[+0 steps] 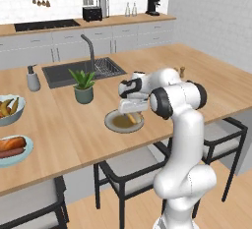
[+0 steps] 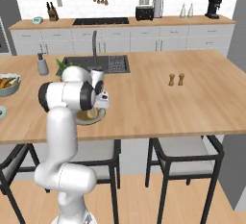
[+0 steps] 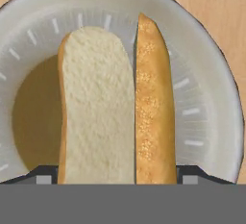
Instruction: Place one bun and one sausage from the bowl on each plate.
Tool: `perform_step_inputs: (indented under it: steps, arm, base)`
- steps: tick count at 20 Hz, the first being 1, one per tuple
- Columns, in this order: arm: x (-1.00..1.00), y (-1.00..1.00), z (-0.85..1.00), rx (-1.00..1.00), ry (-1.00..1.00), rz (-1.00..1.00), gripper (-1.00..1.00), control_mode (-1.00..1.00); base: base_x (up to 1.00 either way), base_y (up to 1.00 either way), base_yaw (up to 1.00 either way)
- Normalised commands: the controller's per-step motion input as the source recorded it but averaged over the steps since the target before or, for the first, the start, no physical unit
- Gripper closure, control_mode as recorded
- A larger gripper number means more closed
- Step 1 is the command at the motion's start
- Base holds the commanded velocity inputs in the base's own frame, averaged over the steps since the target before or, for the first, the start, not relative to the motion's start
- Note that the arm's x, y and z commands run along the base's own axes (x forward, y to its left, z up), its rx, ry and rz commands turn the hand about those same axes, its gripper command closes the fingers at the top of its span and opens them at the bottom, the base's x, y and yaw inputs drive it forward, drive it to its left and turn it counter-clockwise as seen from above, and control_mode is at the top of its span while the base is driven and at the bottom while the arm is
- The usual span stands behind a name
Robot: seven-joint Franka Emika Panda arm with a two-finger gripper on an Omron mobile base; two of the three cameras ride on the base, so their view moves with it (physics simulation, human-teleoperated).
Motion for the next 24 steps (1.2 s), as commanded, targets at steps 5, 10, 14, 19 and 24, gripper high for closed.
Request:
perform_step_inputs:
  steps: [5,10,14,19,24]
  arm:
    - [0.04,0.0,-0.36,0.0,-0.01,-0.06,-1.0,-1.0]
    - [0.0,0.0,0.0,0.0,-0.08,-0.05,-1.0,-1.0]
    - [-0.06,0.0,0.07,-0.08,-0.12,-0.06,-1.0,-1.0]
    - [-0.34,0.0,0.31,-0.08,-0.18,-0.04,-1.0,-1.0]
    - [-0.93,-0.14,0.99,0.0,-0.24,0.0,-1.0,-1.0]
  base:
    - [0.0,0.0,0.0]
    - [0.0,0.0,0.0]
    - [0.0,0.0,0.0]
    - [0.0,0.0,0.0]
    - [0.0,0.0,0.0]
